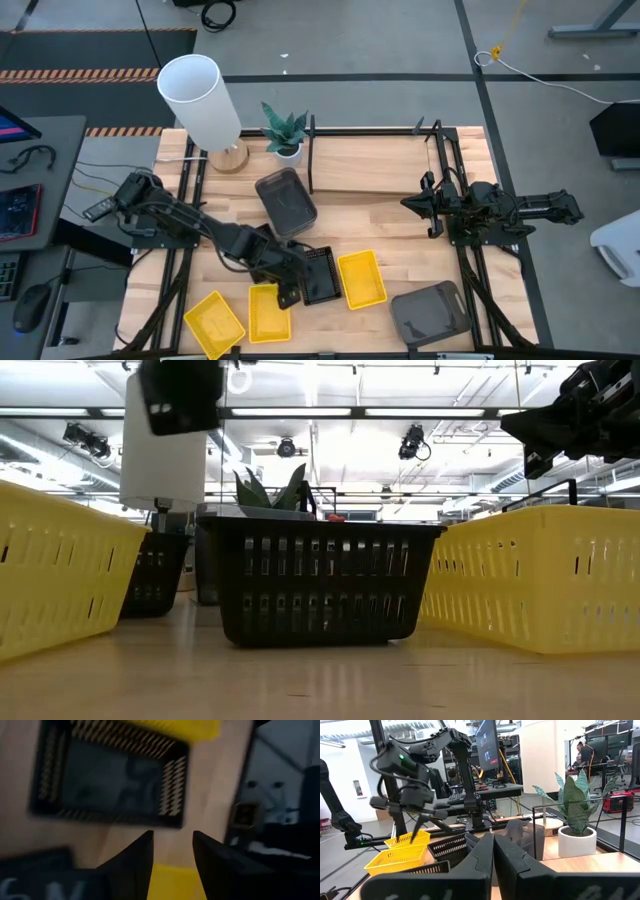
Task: Stack baskets on shelf by color
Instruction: Stack the right black bin into the left black bin
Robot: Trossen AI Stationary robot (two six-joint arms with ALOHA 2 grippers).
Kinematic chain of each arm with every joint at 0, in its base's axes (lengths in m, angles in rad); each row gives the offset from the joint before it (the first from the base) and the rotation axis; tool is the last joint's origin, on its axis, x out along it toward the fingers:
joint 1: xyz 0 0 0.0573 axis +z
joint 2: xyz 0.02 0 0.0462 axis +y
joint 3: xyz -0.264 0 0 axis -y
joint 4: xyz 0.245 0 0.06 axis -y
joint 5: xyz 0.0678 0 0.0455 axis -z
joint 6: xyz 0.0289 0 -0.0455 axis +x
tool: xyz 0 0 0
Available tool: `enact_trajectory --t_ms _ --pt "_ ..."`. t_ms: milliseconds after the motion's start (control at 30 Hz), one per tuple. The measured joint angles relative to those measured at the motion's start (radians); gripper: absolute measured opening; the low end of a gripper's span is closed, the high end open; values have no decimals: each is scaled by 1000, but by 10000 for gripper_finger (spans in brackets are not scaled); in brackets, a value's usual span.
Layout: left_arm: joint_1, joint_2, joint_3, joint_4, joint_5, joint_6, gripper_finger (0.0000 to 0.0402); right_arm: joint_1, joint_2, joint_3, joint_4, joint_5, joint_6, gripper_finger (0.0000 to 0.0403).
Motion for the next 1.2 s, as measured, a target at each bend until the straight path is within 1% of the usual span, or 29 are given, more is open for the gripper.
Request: enact_trajectory --t_ms 233,267,467,567,767,833,967,1133,1200 --pt "-18 17 0 156 -57 54 134 0 0 0 0 0 0 19" --pt "-20 25 -1 170 -62 59 136 0 0 0 0 0 0 19" --pt "-36 113 -1 377 -76 88 161 0 2 1 10 0 0 19" --pt "-43 161 -1 409 -80 119 168 0 3 1 16 0 0 19" --pt "-55 226 -1 443 -100 235 171 0 3 1 26 1 0 19" --pt "-64 245 -1 465 -121 265 175 0 3 1 25 0 0 19" --pt "-86 270 -1 472 -201 341 180 0 3 1 26 1 0 19" --pt "-111 276 -1 468 -339 443 173 0 3 1 30 0 0 19" --pt "-115 276 -1 467 -368 459 169 0 3 1 30 1 0 19"
